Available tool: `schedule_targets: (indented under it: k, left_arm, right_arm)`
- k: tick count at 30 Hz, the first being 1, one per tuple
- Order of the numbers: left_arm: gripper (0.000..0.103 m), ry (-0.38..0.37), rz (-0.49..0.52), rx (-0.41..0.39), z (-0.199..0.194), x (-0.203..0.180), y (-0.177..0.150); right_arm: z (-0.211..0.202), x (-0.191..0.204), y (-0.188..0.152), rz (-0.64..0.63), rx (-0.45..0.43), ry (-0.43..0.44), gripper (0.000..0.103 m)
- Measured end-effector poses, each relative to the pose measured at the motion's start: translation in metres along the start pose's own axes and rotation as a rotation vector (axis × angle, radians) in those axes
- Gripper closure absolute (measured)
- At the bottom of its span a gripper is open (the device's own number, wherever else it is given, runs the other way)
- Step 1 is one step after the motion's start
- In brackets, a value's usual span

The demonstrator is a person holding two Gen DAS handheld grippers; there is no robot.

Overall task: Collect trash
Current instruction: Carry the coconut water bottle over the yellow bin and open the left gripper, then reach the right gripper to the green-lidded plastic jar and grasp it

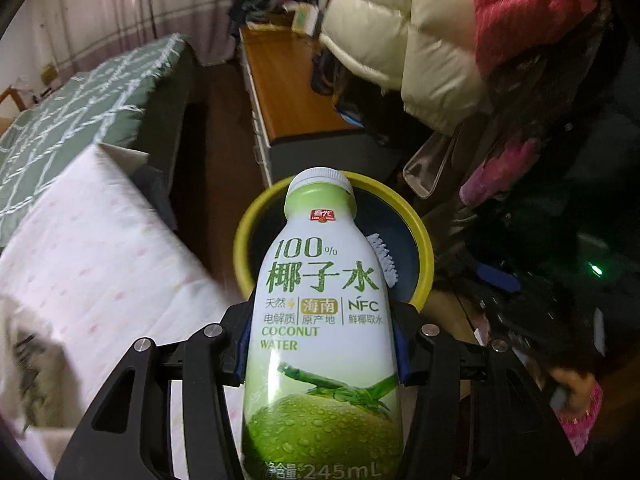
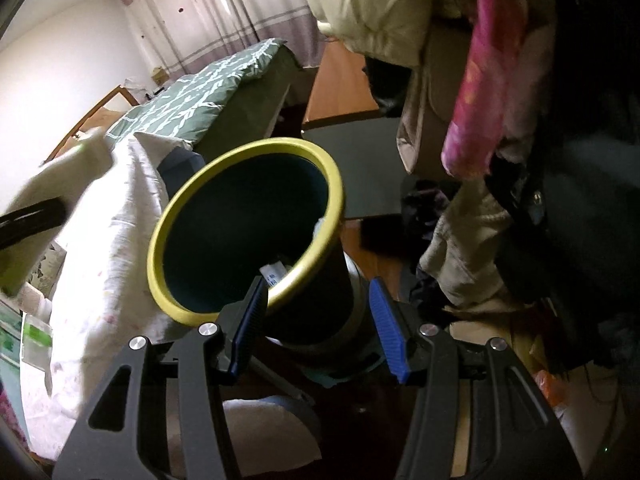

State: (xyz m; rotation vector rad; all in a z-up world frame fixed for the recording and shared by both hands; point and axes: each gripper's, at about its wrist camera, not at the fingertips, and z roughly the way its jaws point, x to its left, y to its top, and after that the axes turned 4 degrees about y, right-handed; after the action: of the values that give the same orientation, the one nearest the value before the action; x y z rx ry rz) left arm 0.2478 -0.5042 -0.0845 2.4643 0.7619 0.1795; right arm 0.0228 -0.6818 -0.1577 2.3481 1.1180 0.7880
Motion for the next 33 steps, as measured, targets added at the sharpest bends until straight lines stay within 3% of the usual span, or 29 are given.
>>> schedule_targets:
  k: [4, 10, 11, 12, 13, 15, 27, 33]
  left_arm:
    - [0.052, -0.006, 0.003, 0.033, 0.047, -0.016, 0.015]
    - [0.051, 0.006, -0.003, 0.054, 0.081, -0.032, 0.027]
    - [0.049, 0.014, -0.007, 0.047, 0.082, -0.033, 0.028]
    - [0.038, 0.020, -0.010, 0.039, 0.080, -0.033, 0.028]
    - [0.025, 0.027, -0.018, 0.020, 0.075, -0.032, 0.028]
    - [0.020, 0.042, -0.029, -0.017, 0.063, -0.029, 0.027]
    - [0.010, 0.094, -0.101, -0.213, -0.064, 0.016, -0.026]
    - [0.009, 0.154, -0.223, -0.298, -0.126, 0.084, -0.080]
  right_arm:
    - [0.004, -0.002, -0.002, -0.007, 0.016, -0.004, 0.052]
    - [0.000, 0.000, -0.002, -0.002, 0.011, -0.008, 0.052]
    - [-0.001, -0.001, -0.003, -0.001, 0.010, -0.010, 0.052]
    - [-0.001, -0.001, -0.003, -0.001, 0.010, -0.010, 0.052]
    - [-0.002, -0.001, -0.004, -0.001, 0.010, -0.011, 0.052]
    - [-0.004, 0.000, -0.004, -0.004, 0.011, -0.010, 0.052]
    - [-0.006, 0.044, -0.012, -0.091, 0.023, 0.037, 0.052]
    - [-0.004, 0.090, -0.021, -0.167, 0.037, 0.070, 0.052]
